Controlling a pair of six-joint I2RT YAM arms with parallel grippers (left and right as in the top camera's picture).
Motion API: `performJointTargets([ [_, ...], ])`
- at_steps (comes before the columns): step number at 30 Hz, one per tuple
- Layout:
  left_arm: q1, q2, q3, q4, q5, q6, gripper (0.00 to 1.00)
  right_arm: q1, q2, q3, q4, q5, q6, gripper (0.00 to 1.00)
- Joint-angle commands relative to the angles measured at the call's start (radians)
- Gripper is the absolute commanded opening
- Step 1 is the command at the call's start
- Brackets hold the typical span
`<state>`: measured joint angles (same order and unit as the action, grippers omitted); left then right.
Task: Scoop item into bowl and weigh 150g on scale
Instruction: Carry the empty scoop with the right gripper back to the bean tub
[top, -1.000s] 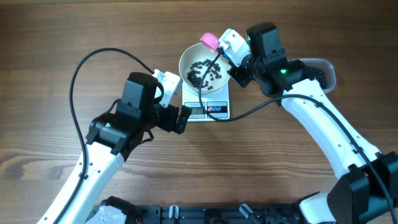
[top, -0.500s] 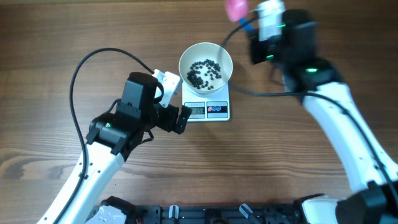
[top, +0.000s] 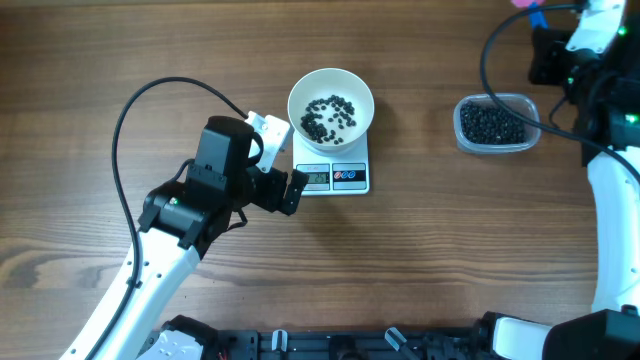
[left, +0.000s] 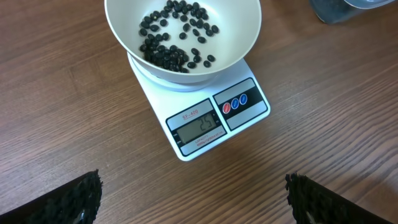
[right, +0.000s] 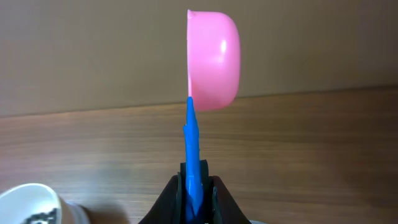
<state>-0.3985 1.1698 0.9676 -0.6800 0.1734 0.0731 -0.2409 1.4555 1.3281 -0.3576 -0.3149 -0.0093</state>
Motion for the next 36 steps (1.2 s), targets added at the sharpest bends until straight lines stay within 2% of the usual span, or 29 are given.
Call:
performJointTargets([
  [1,-0.005,0.003,-0.006,0.003,0.016,0.002,1.0,-0.03,0.004,-0.006,0.005,-0.031,-0.095,0.04],
  [3,-0.005,0.003,-0.006,0.003,0.016,0.001,1.0,-0.032,0.005,-0.006,0.001,-0.032,-0.074,0.04],
  [7,-0.005,0.003,-0.006,0.003,0.016,0.001,1.0,-0.032,0.005,-0.006,-0.029,-0.043,0.064,0.04],
  [11,-0.005,0.003,-0.006,0.003,0.016,0.002,1.0,-0.032,0.005,-0.006,-0.165,-0.043,0.208,0.04],
  [13,-0.005,0.003,-0.006,0.003,0.016,0.002,1.0,-0.032,0.005,-0.006,-0.242,-0.043,0.227,0.04],
  [16,-0.005,0.003,-0.006,0.003,0.016,0.002,1.0,-0.032,0.005,-0.006,-0.341,-0.047,0.18,0.04],
  [24,-0.005,0.003,-0.006,0.003,0.016,0.002,1.0,-0.032,0.005,-0.006,-0.522,-0.027,-0.153,0.04],
  [32,-0.005,0.003,-0.006,0.003,0.016,0.002,1.0,-0.032,0.008,-0.006,-0.587,0.216,-0.168,0.04],
  [36,-0.005,0.003,-0.006,0.003,0.016,0.001,1.0,-0.032,0.008,-0.006,-0.598,0.229,-0.141,0.04],
])
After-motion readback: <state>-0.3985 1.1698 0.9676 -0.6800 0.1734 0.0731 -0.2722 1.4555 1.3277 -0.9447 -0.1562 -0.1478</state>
